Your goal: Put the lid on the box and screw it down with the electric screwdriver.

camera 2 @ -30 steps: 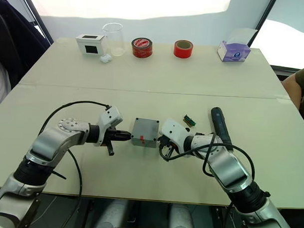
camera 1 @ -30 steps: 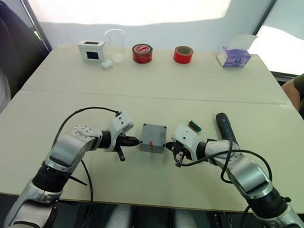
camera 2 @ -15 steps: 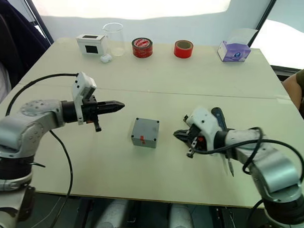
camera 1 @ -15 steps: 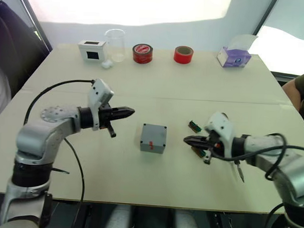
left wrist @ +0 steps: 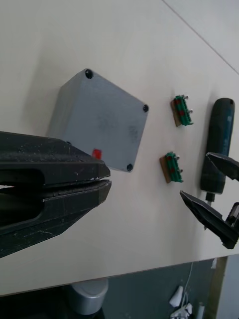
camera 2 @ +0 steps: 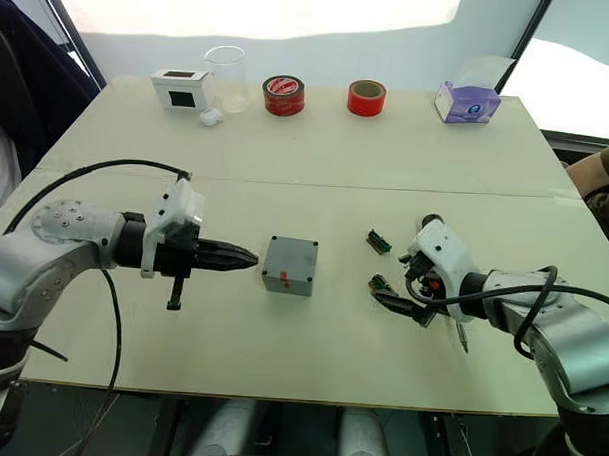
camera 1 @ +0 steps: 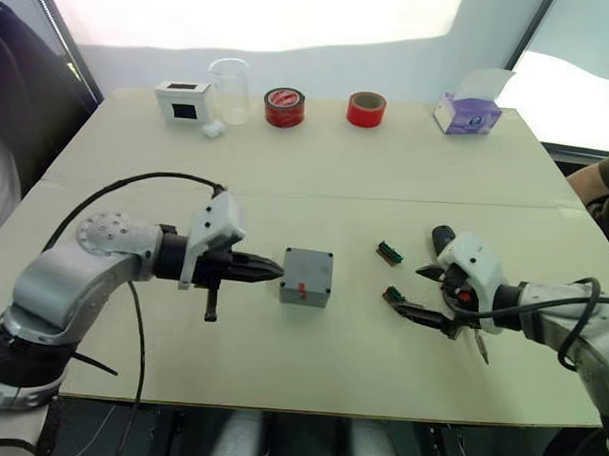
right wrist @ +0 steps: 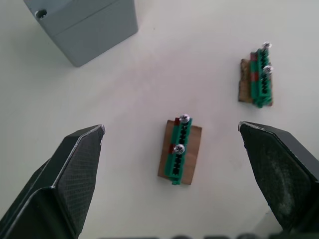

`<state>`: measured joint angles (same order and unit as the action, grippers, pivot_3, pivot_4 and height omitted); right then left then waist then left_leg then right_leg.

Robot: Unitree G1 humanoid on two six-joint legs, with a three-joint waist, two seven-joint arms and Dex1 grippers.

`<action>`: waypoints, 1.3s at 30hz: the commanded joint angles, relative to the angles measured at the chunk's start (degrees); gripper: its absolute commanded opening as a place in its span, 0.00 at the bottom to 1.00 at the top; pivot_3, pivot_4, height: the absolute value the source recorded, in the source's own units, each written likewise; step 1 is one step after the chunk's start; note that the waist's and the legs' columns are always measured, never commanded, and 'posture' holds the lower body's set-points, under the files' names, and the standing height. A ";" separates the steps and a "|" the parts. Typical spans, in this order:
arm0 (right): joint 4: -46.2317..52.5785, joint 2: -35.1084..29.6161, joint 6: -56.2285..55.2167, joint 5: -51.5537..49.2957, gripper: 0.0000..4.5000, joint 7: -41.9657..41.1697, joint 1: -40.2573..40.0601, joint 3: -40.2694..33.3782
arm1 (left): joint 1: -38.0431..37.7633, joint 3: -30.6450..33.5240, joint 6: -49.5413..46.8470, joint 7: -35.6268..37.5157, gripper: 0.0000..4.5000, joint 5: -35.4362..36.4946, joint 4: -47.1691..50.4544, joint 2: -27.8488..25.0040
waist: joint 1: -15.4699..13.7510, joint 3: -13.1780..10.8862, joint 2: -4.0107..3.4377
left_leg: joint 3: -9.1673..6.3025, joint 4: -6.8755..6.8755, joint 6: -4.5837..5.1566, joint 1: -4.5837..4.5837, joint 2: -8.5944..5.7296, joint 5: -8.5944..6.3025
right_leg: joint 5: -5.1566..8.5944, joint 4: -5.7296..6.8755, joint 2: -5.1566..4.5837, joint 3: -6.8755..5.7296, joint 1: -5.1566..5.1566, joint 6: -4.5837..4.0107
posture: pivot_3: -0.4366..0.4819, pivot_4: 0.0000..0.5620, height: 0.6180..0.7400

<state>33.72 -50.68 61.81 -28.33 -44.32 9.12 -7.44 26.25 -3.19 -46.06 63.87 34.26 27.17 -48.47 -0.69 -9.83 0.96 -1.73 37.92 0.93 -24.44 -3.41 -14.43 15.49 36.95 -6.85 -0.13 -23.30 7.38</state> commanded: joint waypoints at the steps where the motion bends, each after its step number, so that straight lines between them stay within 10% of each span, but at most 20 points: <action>1: 0.00 -1.14 -2.19 0.75 0.98 0.53 -0.46 0.28 | -0.54 0.37 1.96 0.32 0.00 -0.45 0.93 -1.26 | -0.08 0.00 0.00 | 0.00 0.00 0.00 0.00 0.00 0.00 | 0.02 0.00 -0.01 0.00 0.00 -0.04 | 0.48 0.27 1.00; 7: -0.93 -1.94 -3.39 2.09 0.62 1.62 -1.20 1.93 | -1.61 0.03 2.31 -0.35 0.00 -0.55 1.97 -2.03 | -0.03 0.00 -0.01 | 0.00 0.00 0.01 0.00 0.00 -0.01 | 0.02 -0.01 -0.01 -0.01 0.02 -0.04 | 0.48 0.27 1.00; 19: -2.52 -1.73 -4.83 3.08 0.62 2.99 -0.40 4.50 | -2.01 0.30 2.19 -1.48 0.00 -0.16 2.37 -2.10 | -0.04 0.00 -0.01 | 0.00 0.00 0.01 0.00 0.00 -0.01 | -0.02 -0.01 0.01 -0.01 0.02 0.04 | 0.48 0.27 1.00; 25: -2.73 -1.64 -5.67 3.51 0.24 3.37 -0.38 5.08 | -2.03 0.22 2.27 -1.81 0.00 -0.11 2.29 -1.99 | -0.04 0.00 -0.01 | 0.00 0.00 0.01 0.00 0.00 -0.01 | -0.02 -0.01 0.01 -0.02 0.02 0.05 | 0.48 0.27 1.00; 39: -3.49 -0.89 -6.07 3.63 0.24 4.16 0.08 5.73 | -1.81 -0.08 2.28 -2.41 0.00 -0.28 2.02 -1.69 | -0.02 0.00 -0.01 | 0.00 0.00 0.01 0.00 0.00 -0.01 | -0.03 -0.01 0.01 -0.02 0.02 0.06 | 0.48 0.27 1.00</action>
<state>30.24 -52.06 56.66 -24.94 -40.41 8.34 -0.99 24.33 -3.64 -44.52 61.68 33.78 27.91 -49.83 -0.71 -9.84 0.95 -1.73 37.92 0.94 -24.44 -3.41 -14.43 15.46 36.94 -6.84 -0.15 -23.28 7.43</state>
